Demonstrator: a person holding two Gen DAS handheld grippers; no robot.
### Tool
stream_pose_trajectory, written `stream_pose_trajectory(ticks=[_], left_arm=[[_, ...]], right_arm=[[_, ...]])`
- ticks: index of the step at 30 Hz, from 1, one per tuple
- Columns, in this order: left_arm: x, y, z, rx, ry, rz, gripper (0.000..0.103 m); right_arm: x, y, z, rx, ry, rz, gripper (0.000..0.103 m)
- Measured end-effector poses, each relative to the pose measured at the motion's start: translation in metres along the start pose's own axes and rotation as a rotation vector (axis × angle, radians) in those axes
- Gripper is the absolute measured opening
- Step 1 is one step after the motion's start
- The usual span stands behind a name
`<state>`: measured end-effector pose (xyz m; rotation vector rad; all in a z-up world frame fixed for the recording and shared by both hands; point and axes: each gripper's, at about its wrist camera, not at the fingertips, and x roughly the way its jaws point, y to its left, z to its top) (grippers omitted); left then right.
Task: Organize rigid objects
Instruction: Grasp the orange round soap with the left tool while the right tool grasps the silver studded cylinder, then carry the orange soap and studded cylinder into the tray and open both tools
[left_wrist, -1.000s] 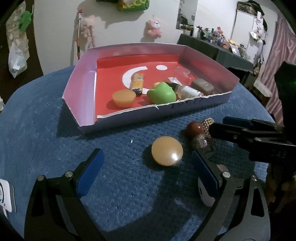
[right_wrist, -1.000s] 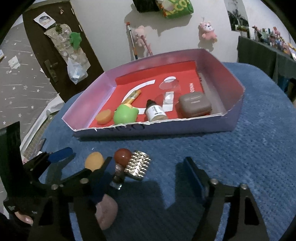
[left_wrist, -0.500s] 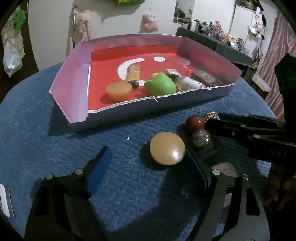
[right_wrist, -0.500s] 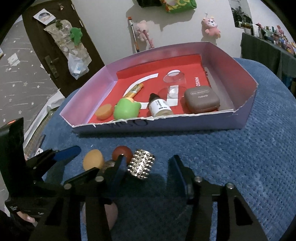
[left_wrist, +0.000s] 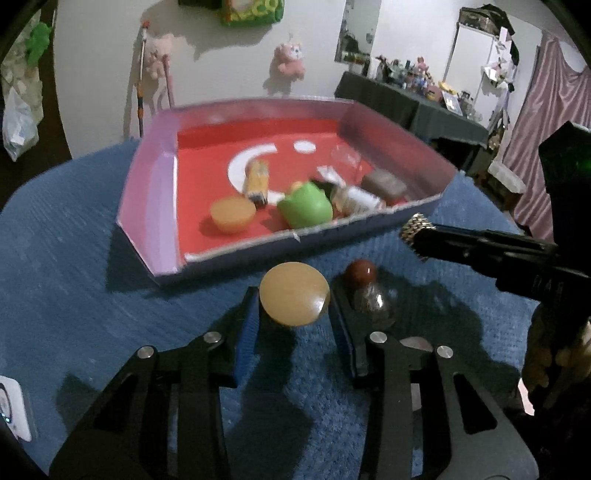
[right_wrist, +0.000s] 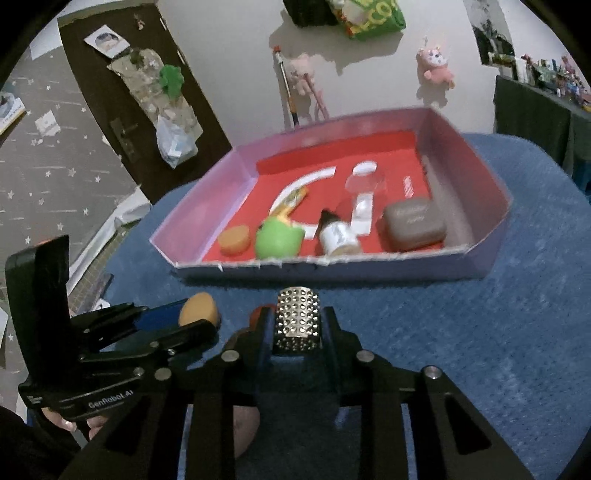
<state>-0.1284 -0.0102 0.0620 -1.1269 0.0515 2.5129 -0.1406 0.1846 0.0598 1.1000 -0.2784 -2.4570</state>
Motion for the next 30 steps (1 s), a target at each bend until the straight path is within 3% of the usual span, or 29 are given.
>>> stream_pose_trajectory(ticks=[5, 30], left_arm=[[-0.007, 0.001, 0.005, -0.006, -0.022, 0.011, 0.036], [-0.021, 0.003, 0.018, -0.001, -0.048, 0.019, 0.036]], right_arm=[[-0.014, -0.002, 0.011, -0.009, -0.041, -0.018, 0.028], [-0.019, -0.006, 0.017, -0.015, -0.042, -0.022, 0.028]])
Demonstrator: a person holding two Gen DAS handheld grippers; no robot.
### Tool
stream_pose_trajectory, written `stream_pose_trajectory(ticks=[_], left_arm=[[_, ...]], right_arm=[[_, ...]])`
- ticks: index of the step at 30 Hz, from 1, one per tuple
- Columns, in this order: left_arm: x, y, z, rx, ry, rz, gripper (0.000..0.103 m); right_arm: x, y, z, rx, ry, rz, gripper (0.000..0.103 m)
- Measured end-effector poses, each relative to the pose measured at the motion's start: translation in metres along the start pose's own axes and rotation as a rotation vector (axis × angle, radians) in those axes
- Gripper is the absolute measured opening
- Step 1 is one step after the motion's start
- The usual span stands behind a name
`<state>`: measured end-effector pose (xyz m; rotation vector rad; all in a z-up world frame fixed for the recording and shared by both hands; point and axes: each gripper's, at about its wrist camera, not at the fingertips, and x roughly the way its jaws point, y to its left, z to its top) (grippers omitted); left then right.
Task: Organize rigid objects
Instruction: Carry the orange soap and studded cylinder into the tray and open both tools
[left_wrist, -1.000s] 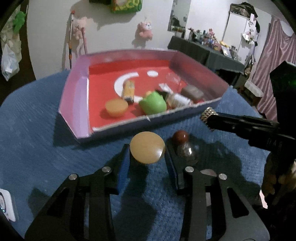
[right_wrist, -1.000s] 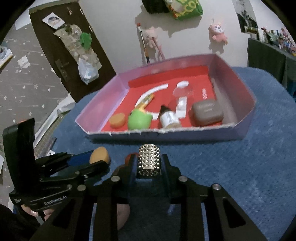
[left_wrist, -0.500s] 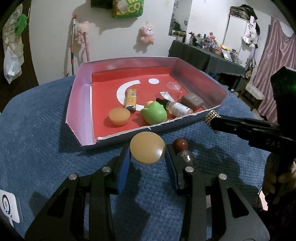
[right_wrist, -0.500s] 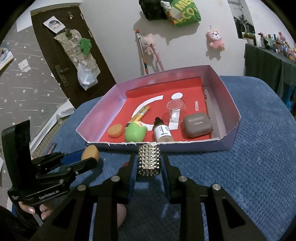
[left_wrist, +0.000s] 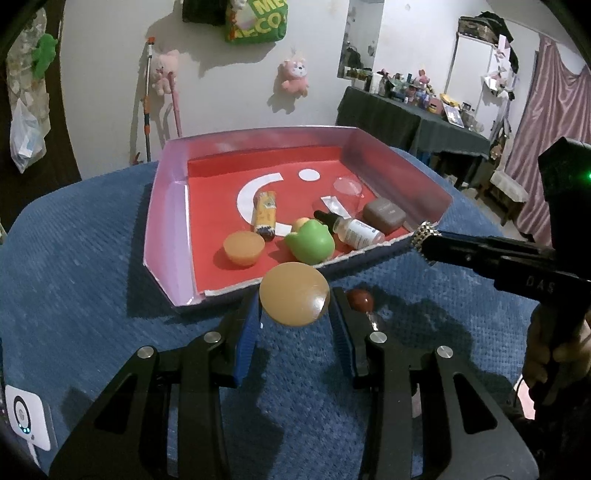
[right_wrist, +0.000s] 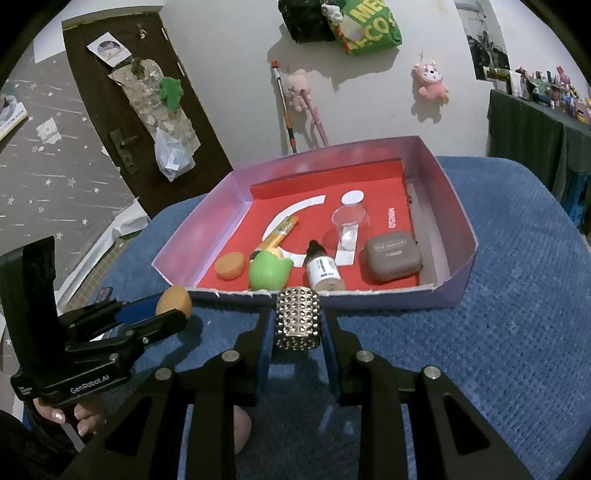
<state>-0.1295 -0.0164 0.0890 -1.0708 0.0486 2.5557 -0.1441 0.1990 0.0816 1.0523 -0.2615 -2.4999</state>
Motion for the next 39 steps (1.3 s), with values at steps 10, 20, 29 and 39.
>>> stream_pose_trajectory(ticks=[10, 20, 29, 39], left_arm=[[0.015, 0.015, 0.051, 0.024, 0.014, 0.031, 0.036], [0.093, 0.033, 0.097, 0.091, 0.193, 0.098, 0.036], [0.133, 0.042, 0.095, 0.094, 0.302, 0.118, 0.036], [0.138, 0.048, 0.095, 0.083, 0.318, 0.131, 0.036]], right_arm=[[-0.004, -0.013, 0.05, -0.036, -0.022, -0.079, 0.028], [0.063, -0.042, 0.11, -0.15, 0.177, -0.277, 0.028], [0.107, -0.053, 0.119, -0.236, 0.33, -0.364, 0.028], [0.119, -0.051, 0.12, -0.284, 0.386, -0.388, 0.027]])
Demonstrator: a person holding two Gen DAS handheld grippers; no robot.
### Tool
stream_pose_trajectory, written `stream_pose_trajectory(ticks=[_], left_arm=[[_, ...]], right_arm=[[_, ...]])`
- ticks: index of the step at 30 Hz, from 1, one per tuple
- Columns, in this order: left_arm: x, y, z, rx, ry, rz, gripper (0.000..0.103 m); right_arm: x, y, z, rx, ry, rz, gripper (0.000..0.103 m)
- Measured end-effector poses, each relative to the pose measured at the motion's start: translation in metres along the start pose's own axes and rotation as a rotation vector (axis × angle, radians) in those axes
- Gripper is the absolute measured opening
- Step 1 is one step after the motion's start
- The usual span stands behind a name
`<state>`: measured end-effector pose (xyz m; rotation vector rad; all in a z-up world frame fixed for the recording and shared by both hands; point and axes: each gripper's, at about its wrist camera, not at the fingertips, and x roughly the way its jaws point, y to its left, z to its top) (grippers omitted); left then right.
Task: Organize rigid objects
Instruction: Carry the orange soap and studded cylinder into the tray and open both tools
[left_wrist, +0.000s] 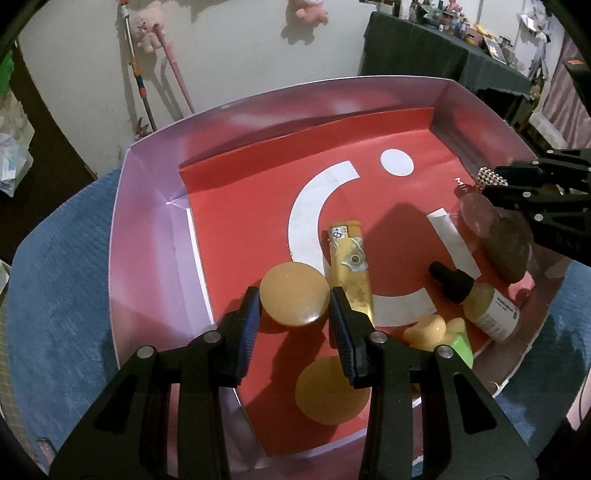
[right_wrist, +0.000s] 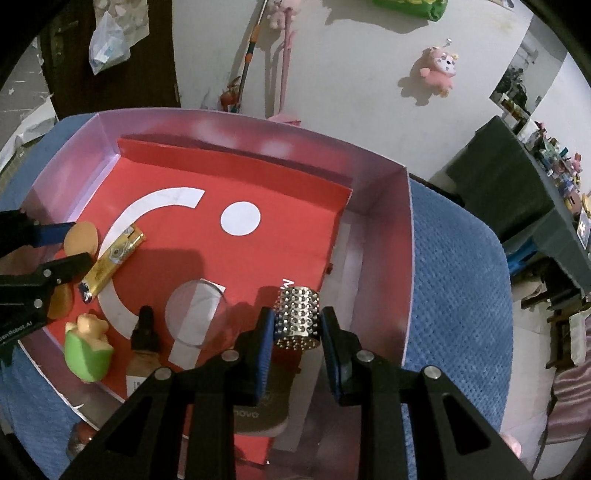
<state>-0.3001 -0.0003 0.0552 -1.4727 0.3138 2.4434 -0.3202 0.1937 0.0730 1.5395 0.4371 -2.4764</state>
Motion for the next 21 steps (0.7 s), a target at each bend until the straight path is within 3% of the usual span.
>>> stream_pose_trajectory(ticks=[21], left_arm=[[-0.0049, -0.0011, -0.0016, 0.001, 0.02, -0.003, 0.036]], right_arm=[[-0.0008, 0.0095, -0.0012, -0.049, 0.021, -0.031, 0.03]])
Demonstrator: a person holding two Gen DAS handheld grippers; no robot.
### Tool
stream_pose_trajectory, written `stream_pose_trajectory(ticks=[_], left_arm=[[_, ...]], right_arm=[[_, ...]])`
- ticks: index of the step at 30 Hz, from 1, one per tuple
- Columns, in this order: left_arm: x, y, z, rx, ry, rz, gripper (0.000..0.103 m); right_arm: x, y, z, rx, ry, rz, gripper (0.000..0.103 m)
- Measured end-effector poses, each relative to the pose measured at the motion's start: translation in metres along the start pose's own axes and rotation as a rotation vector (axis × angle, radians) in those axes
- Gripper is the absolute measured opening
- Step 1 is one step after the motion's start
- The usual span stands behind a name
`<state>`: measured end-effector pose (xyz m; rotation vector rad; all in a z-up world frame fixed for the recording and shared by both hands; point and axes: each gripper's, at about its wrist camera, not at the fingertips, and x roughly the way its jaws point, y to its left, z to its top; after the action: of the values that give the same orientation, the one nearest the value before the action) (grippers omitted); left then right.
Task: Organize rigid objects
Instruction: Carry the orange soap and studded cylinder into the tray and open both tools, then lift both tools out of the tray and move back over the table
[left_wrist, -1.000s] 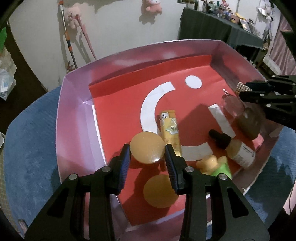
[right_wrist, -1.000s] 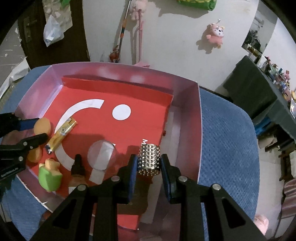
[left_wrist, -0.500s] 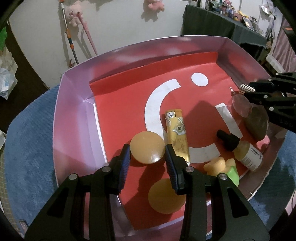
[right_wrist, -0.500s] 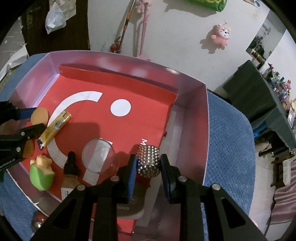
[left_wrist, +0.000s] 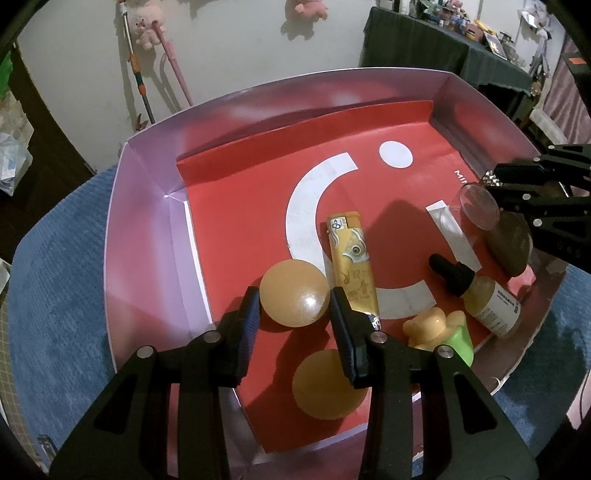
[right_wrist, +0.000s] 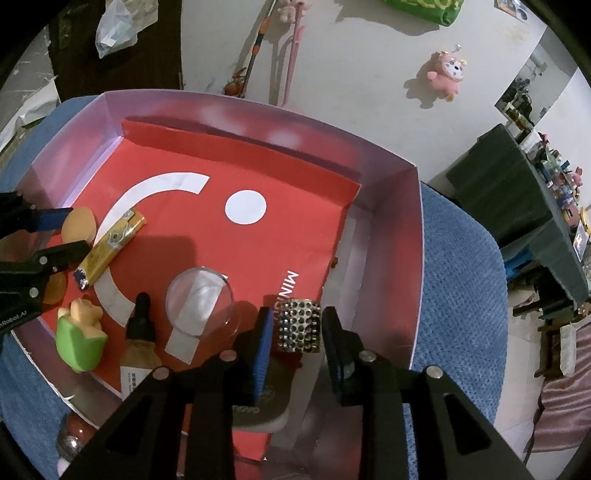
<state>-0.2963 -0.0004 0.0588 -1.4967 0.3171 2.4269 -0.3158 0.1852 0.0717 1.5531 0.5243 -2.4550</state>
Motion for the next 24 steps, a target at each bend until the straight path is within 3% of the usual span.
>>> stream_pose_trajectory(ticks=[4, 11, 20, 24], left_arm=[[-0.001, -0.001, 0.0, -0.004, -0.002, -0.001, 0.038], [-0.002, -0.002, 0.001, 0.001, -0.018, -0.007, 0.051], [-0.019, -0.005, -0.002, -0.02, -0.039, -0.009, 0.051], [-0.037, -0.006, -0.007, -0.037, -0.08, -0.022, 0.066]], right_arm=[[-0.001, 0.001, 0.001, 0.001, 0.002, 0.004, 0.031], [-0.003, 0.002, 0.001, 0.006, -0.001, 0.008, 0.036], [-0.012, 0.001, 0.0, 0.013, -0.021, 0.015, 0.037], [-0.027, 0.003, -0.002, 0.015, -0.058, 0.025, 0.047]])
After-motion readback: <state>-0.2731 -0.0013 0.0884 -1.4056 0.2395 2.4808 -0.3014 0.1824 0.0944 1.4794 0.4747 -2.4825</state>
